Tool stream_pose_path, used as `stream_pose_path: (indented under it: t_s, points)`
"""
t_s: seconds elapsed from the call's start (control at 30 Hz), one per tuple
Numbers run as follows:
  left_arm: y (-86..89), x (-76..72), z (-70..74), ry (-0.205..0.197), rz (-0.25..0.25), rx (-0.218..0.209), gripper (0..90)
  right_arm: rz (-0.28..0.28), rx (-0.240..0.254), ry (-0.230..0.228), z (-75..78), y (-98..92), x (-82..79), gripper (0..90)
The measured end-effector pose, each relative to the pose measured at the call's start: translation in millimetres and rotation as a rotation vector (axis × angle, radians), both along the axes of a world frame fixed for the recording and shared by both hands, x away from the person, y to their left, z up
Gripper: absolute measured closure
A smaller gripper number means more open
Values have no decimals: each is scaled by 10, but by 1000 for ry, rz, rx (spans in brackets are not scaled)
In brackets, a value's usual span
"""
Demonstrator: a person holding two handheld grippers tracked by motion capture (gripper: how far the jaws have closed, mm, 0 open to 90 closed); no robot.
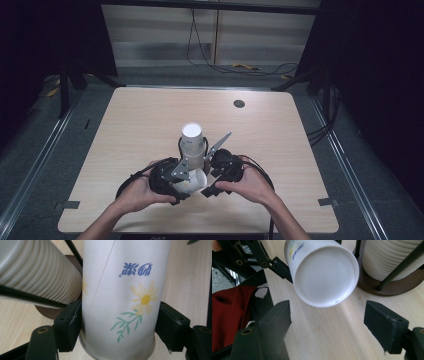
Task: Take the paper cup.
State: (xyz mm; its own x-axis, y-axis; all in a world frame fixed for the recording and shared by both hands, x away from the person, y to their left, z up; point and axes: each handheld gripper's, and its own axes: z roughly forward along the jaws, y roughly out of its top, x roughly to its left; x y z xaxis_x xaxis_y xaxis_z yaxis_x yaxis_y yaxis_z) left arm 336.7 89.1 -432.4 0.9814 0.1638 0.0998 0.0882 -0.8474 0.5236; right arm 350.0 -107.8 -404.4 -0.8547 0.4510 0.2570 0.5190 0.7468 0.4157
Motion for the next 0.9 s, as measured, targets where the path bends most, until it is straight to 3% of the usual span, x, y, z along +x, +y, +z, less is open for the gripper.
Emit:
stream_pose_path:
  t_s: [0.13, 0.17, 0.33, 0.5, 0.57, 0.67, 0.9]
  points:
    - [-64, -43, -16, -7, -20, 6, 282, 17, -7, 11, 7, 12, -2, 219]
    - [-77, -58, -15, -5, -25, 6, 282, 44, 9, 25, -4, 14, -1, 219]
    - [-132, -118, -29, -16, -42, 21, 282, 47, 7, 58, -60, 25, -13, 224]
    - [-161, -120, -58, -12, -50, 22, 282, 58, 10, 71, -72, 43, -5, 237]
    - [-168, -115, -56, -20, -60, 36, 282, 68, 11, 70, -78, 57, 3, 281]
    - [-175, -167, -70, -17, -51, 6, 282, 72, 6, 81, -101, 93, 19, 287]
    - [-191, -206, -69, -28, -69, 30, 283, 100, 10, 91, -154, 122, 14, 320]
